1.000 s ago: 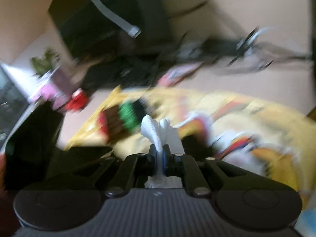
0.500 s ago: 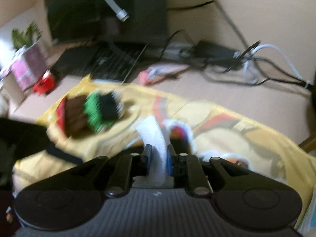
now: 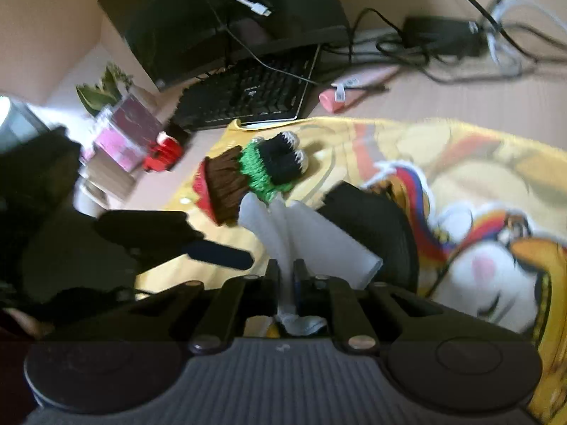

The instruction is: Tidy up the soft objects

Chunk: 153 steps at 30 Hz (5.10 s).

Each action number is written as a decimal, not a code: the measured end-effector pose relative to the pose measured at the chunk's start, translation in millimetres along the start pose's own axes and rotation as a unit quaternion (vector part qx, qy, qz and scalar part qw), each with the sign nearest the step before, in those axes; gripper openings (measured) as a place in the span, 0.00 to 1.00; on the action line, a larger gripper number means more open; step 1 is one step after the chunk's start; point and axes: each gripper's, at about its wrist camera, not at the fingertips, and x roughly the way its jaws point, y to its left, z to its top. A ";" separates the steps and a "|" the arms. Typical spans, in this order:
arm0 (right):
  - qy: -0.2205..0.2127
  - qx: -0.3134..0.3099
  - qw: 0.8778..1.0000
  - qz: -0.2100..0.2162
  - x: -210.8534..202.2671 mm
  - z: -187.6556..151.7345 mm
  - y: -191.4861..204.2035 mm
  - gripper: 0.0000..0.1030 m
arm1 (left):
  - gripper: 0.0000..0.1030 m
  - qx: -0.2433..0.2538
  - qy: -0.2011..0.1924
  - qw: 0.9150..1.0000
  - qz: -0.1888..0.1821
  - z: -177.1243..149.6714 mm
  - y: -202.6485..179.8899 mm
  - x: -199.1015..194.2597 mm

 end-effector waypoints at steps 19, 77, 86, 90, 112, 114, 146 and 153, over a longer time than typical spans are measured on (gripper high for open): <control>0.012 -0.219 0.967 -0.133 43.1 2.1 46.3 0.09 | 1.00 -0.048 0.016 0.999 0.004 -14.8 16.1 0.7; -0.157 0.131 0.874 -0.440 -171.6 -61.3 -102.6 0.10 | 1.00 0.112 -0.027 0.978 -0.171 115.0 -110.4 15.9; -0.179 0.186 0.894 -0.366 -154.2 -89.8 -90.6 0.10 | 1.00 0.236 -0.021 0.969 -0.072 88.7 -124.5 36.0; -0.189 0.124 0.874 -0.429 -160.2 -71.5 -70.6 0.10 | 1.00 0.175 -0.014 0.984 -0.012 77.2 -83.1 39.3; -0.100 0.094 0.973 -0.185 -66.8 -39.4 -39.9 0.13 | 1.00 -0.027 -0.017 0.985 -0.172 83.8 -15.9 55.2; -0.090 0.066 0.979 -0.171 -54.6 -29.7 -29.3 0.13 | 1.00 -0.039 -0.034 0.992 -0.119 75.8 -1.4 35.8; -0.201 0.148 0.956 -0.156 -143.2 -57.0 -65.5 0.12 | 1.00 0.225 -0.016 0.971 -0.077 73.3 -133.5 72.4; -0.167 0.106 0.946 -0.255 -127.6 -43.0 -78.0 0.15 | 1.00 0.234 -0.006 0.970 -0.069 75.8 -136.9 80.4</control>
